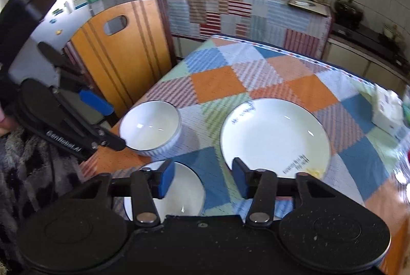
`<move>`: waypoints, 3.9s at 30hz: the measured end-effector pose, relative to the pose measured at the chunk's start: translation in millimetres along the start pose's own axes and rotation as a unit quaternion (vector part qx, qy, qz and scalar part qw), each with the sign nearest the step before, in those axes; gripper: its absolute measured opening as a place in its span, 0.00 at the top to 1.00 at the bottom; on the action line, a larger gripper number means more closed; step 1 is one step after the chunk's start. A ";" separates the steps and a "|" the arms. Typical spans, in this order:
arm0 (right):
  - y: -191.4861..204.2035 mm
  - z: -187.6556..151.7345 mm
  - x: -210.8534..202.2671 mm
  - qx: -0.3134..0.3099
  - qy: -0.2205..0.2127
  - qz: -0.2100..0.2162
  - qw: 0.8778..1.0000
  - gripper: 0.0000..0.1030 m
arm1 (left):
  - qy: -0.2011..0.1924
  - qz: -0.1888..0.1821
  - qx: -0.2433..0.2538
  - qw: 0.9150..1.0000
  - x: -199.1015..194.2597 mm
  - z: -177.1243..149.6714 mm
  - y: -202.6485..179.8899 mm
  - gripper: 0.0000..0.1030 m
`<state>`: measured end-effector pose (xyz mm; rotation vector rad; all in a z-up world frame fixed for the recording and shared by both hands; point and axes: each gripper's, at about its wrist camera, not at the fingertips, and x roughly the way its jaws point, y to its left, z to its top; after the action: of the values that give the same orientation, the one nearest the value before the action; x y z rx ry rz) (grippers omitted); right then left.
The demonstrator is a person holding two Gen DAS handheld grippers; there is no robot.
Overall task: Organize plates and bowls
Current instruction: 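Reach the left tool to a white ribbed bowl and grip its rim, then move the bowl with the left tool beside the plate stack and release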
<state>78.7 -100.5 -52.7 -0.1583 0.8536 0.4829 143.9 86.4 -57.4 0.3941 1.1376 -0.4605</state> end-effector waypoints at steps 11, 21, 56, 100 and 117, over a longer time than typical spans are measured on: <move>6.3 20.1 59.0 -0.005 0.001 0.055 0.998 0.38 | 0.010 0.010 -0.060 0.998 28.5 13.0 53.2 0.25; 10.2 25.8 119.1 0.019 0.067 0.070 0.995 0.38 | 0.065 0.013 -0.119 0.991 91.0 16.2 92.2 0.22; -16.8 35.2 174.0 0.166 0.124 0.054 0.977 0.87 | 0.006 0.038 -0.126 0.991 103.7 27.0 74.5 0.89; -52.2 107.4 196.5 0.064 0.039 -0.082 0.994 0.64 | -0.024 -0.055 -0.262 0.963 142.0 90.4 126.1 0.86; -28.2 81.9 42.7 0.062 -0.011 -0.120 0.991 0.38 | -0.037 -0.045 -0.111 0.992 14.7 47.2 67.3 0.61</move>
<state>171.9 -84.2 -33.1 -0.1394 0.8280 0.2064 221.4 116.2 -49.1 0.1315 1.1241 -0.4200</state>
